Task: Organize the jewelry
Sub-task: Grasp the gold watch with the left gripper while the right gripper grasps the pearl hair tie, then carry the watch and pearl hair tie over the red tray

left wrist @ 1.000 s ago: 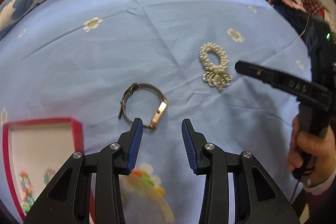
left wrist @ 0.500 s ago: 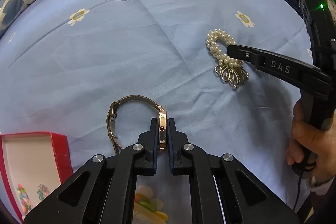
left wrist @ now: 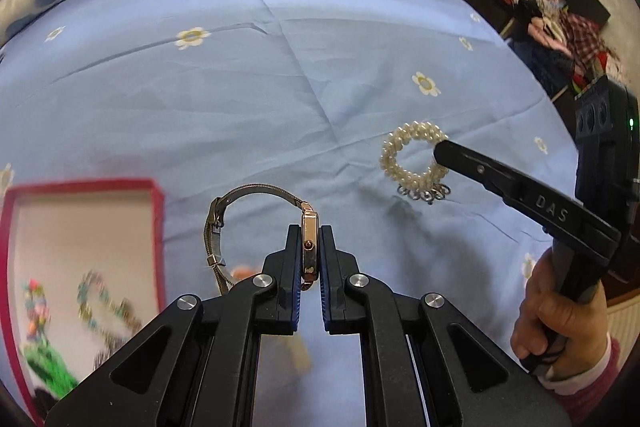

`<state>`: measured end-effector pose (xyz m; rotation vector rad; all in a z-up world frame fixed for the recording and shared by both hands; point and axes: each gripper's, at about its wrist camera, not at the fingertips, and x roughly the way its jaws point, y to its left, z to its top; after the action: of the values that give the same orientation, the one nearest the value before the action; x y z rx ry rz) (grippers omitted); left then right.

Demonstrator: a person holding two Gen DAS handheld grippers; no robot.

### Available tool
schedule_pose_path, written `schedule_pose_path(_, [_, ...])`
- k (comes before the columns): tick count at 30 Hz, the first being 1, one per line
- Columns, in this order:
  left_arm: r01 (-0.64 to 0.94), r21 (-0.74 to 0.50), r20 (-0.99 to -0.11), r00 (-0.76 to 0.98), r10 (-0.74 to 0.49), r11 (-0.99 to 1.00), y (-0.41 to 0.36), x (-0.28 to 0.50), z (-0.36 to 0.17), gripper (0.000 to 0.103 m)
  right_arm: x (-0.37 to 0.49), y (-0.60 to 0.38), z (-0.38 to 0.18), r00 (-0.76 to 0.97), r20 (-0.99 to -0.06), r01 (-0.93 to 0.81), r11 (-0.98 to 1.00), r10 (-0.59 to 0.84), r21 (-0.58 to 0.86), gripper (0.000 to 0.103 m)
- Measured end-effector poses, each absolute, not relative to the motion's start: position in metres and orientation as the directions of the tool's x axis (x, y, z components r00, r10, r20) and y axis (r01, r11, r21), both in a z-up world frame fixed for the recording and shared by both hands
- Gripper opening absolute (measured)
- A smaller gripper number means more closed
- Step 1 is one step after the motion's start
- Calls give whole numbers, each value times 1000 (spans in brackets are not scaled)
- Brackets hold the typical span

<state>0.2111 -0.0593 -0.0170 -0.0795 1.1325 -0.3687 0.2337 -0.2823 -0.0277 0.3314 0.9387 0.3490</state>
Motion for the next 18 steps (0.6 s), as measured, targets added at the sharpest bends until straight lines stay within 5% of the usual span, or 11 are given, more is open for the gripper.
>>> schedule_pose_path(18, [80, -289, -827, 481, -291, 954, 26, 127, 13, 6, 157, -224, 4, 497, -660, -257, 822, 564, 509, 11])
